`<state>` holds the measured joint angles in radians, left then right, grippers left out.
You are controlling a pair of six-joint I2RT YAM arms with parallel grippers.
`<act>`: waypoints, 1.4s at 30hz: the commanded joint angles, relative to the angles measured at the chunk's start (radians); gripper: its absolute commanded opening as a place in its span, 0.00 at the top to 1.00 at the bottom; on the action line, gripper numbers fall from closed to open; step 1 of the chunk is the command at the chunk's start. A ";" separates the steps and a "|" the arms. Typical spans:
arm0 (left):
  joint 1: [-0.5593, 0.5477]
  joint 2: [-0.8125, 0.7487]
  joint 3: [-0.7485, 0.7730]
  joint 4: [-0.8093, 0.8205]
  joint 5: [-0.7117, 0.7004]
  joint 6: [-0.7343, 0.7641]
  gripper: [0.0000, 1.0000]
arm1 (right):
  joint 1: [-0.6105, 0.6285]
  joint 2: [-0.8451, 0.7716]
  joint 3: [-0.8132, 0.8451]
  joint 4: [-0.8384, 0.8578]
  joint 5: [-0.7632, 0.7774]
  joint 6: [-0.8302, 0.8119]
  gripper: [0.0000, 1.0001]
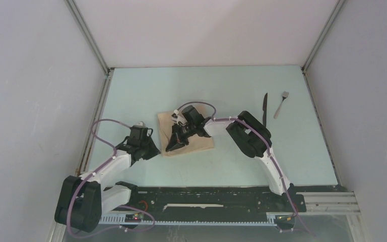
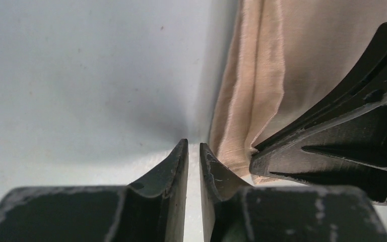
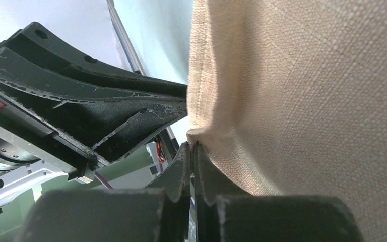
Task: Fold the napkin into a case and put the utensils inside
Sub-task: Smooth out the square-folded napkin at the center of the board.
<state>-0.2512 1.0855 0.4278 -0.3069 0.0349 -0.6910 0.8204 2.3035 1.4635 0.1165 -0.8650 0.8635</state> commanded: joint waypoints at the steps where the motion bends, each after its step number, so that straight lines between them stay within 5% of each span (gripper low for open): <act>1: -0.003 -0.046 -0.017 -0.005 -0.033 -0.026 0.80 | 0.016 0.021 0.038 0.035 0.003 0.014 0.96; 9: -0.002 -0.151 -0.004 -0.067 -0.097 -0.041 0.77 | 0.029 0.039 0.044 0.119 -0.047 0.072 0.77; 15: -0.002 -0.186 0.034 -0.088 -0.101 -0.036 0.73 | 0.029 -0.028 0.024 0.155 -0.064 0.087 0.48; 21: 0.003 -0.099 0.101 -0.010 -0.026 -0.028 0.65 | -0.015 -0.122 -0.069 0.124 -0.043 0.028 0.45; 27: 0.006 0.055 0.174 0.063 0.005 -0.012 0.47 | -0.016 -0.116 -0.095 0.119 -0.026 0.000 0.57; 31: 0.007 0.161 0.200 0.091 0.019 -0.005 0.44 | 0.004 -0.059 -0.095 0.215 -0.034 0.073 0.68; 38: 0.029 0.278 0.274 0.088 0.012 0.007 0.43 | 0.057 0.013 0.008 0.119 0.039 0.025 0.64; 42: 0.041 0.215 0.291 0.067 0.009 0.013 0.30 | 0.054 -0.048 -0.002 0.014 0.076 -0.051 0.54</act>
<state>-0.2218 1.3632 0.6640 -0.2485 0.0353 -0.6979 0.8688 2.3131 1.4410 0.2131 -0.8375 0.8959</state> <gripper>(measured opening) 0.656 0.415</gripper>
